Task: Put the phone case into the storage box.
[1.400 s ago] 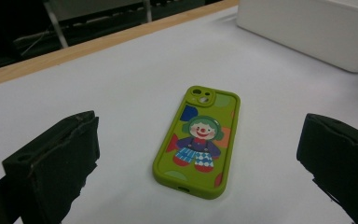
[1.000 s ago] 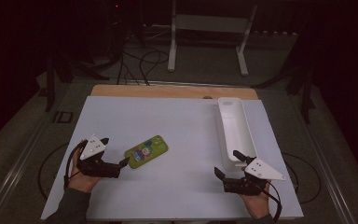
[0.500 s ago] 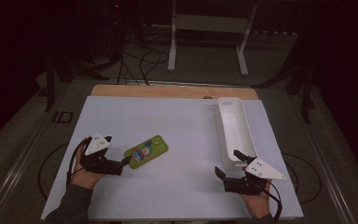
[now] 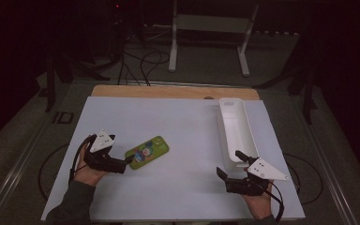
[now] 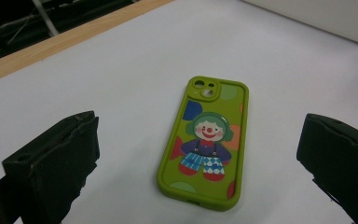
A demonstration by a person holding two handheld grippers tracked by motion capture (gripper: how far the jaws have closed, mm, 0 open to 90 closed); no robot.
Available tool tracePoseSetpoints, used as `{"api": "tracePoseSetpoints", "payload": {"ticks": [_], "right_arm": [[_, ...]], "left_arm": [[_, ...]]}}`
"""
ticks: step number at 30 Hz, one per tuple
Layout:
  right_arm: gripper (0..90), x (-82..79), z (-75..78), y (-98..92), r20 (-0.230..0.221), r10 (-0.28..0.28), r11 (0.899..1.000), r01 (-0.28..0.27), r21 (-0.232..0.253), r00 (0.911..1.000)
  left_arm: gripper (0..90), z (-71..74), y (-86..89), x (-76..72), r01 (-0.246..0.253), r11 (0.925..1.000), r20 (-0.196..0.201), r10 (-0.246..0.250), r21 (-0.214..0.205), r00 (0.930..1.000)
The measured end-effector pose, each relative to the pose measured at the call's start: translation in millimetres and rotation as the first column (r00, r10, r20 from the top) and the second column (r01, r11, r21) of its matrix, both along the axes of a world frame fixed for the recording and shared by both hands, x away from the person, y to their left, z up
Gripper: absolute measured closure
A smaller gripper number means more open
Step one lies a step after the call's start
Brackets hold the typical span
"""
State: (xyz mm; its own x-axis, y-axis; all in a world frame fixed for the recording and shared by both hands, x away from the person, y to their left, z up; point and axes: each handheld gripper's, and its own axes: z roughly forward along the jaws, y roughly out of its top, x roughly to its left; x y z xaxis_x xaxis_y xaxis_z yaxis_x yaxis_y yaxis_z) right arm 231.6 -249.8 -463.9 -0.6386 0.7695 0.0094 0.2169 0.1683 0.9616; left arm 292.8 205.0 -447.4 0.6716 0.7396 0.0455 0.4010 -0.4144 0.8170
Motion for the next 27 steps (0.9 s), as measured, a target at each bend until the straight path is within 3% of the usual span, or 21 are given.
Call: {"api": "tracePoseSetpoints", "payload": {"ticks": [27], "right_arm": [[8.5, 0.6, -0.5, 0.2, -0.004, 0.002, 1.0, -0.002, 0.003, 1.0]], "left_arm": [[0.0, -1.0, -12.2, 17.3, 0.041, 0.9935, -0.049, -0.036, 0.106, 0.9981]]}}
